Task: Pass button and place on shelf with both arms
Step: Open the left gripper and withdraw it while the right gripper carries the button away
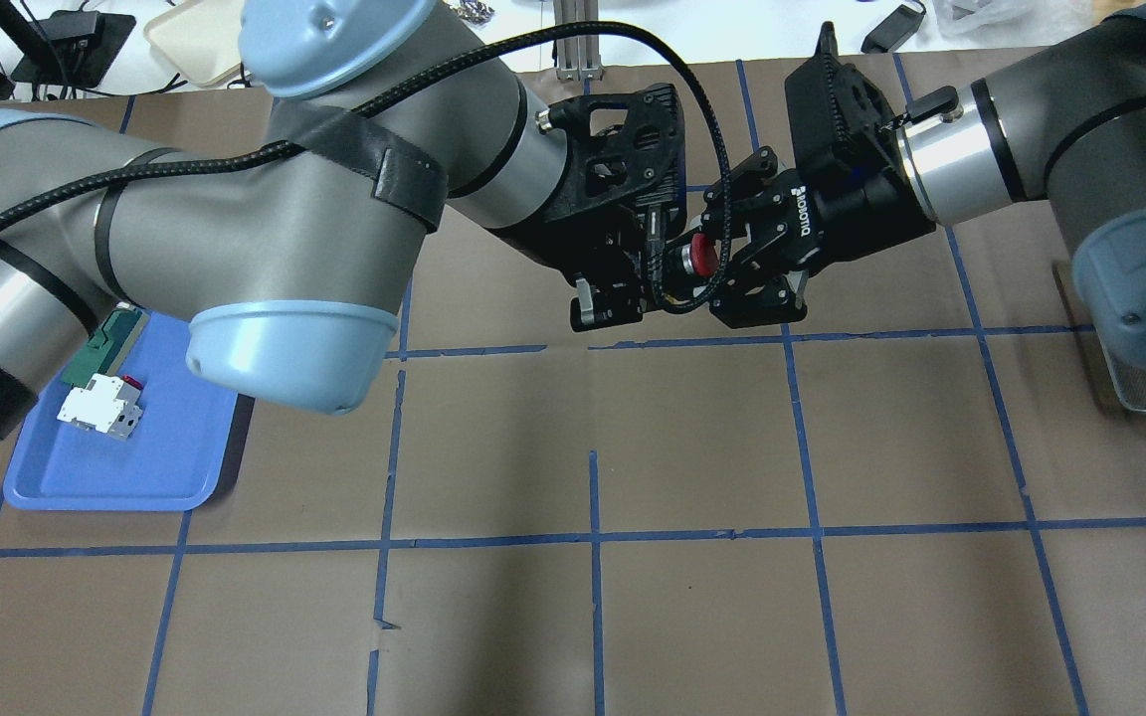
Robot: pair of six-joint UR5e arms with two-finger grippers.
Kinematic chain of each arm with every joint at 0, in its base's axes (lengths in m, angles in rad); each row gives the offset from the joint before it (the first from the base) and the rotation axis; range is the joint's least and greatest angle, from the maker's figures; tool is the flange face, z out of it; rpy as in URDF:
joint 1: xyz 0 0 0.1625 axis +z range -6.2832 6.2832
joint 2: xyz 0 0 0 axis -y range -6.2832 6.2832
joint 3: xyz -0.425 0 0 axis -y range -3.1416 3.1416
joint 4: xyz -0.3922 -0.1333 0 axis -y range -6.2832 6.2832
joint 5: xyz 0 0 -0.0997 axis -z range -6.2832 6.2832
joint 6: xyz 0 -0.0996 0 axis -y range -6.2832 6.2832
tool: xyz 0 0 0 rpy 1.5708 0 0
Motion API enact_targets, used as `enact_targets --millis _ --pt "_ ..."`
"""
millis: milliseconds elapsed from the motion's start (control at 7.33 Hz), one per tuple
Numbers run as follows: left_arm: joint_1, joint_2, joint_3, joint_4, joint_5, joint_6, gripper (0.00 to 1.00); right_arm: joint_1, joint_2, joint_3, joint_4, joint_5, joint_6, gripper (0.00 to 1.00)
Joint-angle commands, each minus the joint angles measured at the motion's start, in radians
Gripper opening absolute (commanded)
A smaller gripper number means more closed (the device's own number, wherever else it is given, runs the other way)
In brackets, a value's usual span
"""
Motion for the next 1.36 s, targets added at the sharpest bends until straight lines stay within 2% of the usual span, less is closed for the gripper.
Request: enact_targets --millis 0,273,955,1091,1227 --pt "0.000 0.001 0.002 0.000 0.003 0.000 0.00 -0.002 0.000 -0.001 -0.002 -0.002 0.000 0.07" --pt "0.002 -0.004 0.007 -0.002 0.004 -0.026 0.55 -0.002 0.000 -0.004 -0.002 -0.005 0.000 0.03" --pt "0.014 -0.005 0.019 -0.020 0.021 -0.052 0.62 -0.008 0.002 -0.004 -0.002 -0.008 -0.002 0.00" --pt "0.017 -0.002 0.020 -0.053 0.036 -0.062 0.71 -0.006 0.002 -0.004 -0.004 -0.008 -0.002 0.00" --pt "0.018 -0.004 0.020 -0.054 0.062 -0.075 0.73 -0.008 0.002 -0.006 -0.004 -0.026 -0.002 0.00"
